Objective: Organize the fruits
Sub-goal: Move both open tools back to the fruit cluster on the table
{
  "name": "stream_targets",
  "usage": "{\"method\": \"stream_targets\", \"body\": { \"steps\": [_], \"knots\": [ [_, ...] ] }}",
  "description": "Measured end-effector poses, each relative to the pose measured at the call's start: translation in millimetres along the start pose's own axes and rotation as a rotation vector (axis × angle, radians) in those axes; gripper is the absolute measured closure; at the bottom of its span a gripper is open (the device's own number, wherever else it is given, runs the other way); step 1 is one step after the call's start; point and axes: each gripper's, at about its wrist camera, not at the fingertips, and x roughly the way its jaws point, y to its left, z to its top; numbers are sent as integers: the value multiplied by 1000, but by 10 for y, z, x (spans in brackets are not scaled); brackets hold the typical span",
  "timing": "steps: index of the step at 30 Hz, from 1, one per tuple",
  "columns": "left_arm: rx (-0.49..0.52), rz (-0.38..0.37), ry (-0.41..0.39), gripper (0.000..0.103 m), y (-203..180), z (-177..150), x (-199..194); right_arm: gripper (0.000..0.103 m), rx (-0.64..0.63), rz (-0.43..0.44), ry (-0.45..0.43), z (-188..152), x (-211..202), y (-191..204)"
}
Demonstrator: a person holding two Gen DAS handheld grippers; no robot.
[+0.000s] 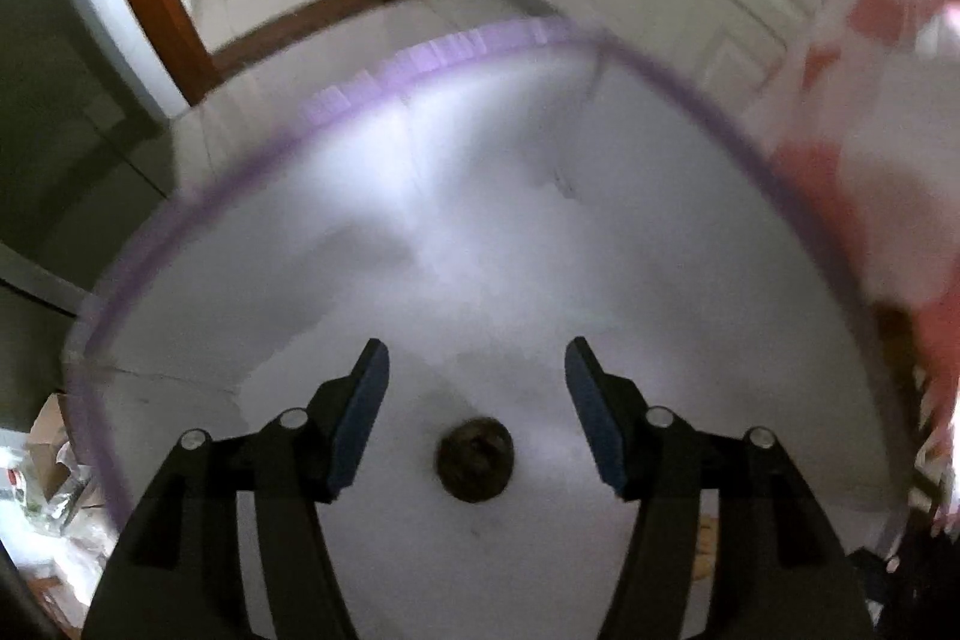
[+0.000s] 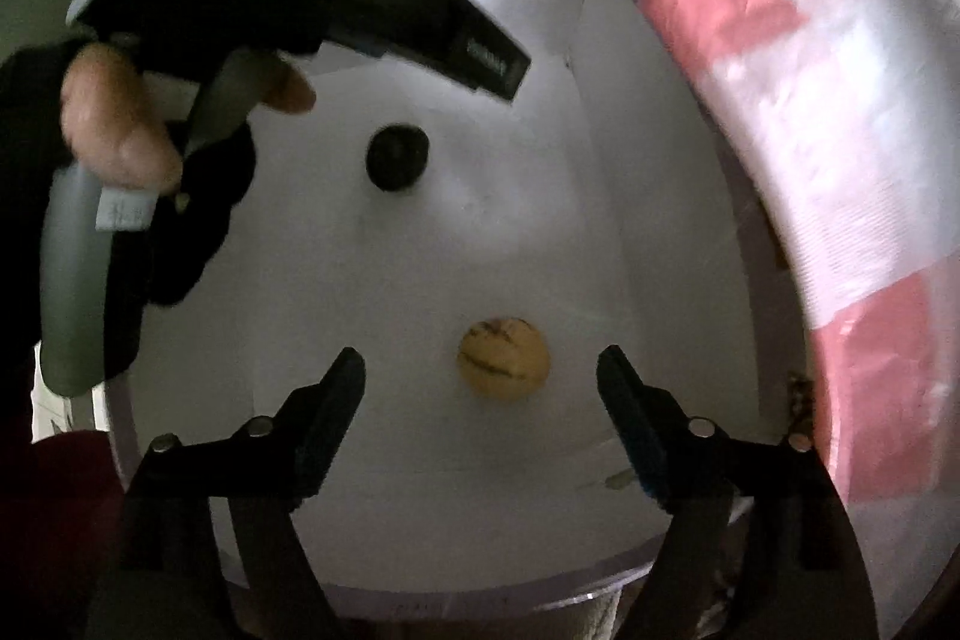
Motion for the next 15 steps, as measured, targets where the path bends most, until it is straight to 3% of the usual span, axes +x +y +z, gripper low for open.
{"method": "stream_targets", "body": {
  "steps": [3,6,9,12,15],
  "knots": [
    [-24,5,-114,41,67,126,-358,21,9,11,-70,17,-298,-90],
    [-23,19,-286,23,6,228,-896,21,31,68,-182,-2,-698,-150],
    [12,4,-474,2,-211,311,-1420,16,46,136,-405,-123,-1374,-292],
    [88,-6,-627,1,-543,375,-1943,16,77,42,-669,-414,-2151,-514],
    [183,-53,-657,1,-1196,319,-2288,16,183,-77,-859,-807,-2700,-862]
  ]
}}
